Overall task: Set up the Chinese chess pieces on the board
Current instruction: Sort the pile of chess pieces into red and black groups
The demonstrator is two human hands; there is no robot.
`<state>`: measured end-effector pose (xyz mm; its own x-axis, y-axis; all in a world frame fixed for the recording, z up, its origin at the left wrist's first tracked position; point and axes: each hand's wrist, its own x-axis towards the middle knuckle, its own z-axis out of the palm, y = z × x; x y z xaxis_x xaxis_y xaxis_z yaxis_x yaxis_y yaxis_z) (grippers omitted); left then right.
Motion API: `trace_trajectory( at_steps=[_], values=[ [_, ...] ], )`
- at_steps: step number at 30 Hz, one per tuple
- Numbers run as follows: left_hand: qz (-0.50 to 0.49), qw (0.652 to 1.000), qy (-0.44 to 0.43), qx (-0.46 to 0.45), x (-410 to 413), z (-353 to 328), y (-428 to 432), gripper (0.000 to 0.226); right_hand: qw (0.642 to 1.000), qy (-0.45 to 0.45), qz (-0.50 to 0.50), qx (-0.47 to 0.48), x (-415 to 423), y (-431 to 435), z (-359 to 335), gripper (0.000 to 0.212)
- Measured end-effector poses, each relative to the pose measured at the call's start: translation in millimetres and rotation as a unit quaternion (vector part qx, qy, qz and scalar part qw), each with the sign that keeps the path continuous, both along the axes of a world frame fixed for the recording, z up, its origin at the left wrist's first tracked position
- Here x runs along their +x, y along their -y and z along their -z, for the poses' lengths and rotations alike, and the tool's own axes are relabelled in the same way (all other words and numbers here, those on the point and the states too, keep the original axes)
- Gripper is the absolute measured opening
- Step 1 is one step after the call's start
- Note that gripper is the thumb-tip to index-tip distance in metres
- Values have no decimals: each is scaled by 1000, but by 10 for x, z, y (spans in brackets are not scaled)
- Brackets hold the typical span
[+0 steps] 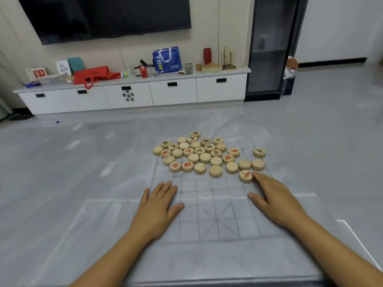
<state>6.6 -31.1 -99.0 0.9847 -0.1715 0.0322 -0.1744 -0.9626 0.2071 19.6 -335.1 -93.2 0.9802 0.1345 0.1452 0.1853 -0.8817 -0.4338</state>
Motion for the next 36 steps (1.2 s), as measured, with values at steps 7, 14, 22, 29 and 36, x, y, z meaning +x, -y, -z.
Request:
trace_trajectory(
  at_steps=[7,14,22,29,36],
  values=[
    [-5,999,-22,-43,-82,-99,14,117,1000,-8,13,22,-108,-34,-101,63],
    [-15,990,-42,-133,-30,-164,-61,59,997,-51,23,57,32,-10,-143,68],
    [-72,983,-8,-168,347,-261,113,50,988,-91,61,107,414,-10,-231,53],
    [-62,986,19,-154,613,-212,202,65,996,-40,33,70,514,-186,-244,27],
    [13,996,-12,-85,706,-98,265,72,992,-62,-99,44,553,-288,-266,28]
  ],
)
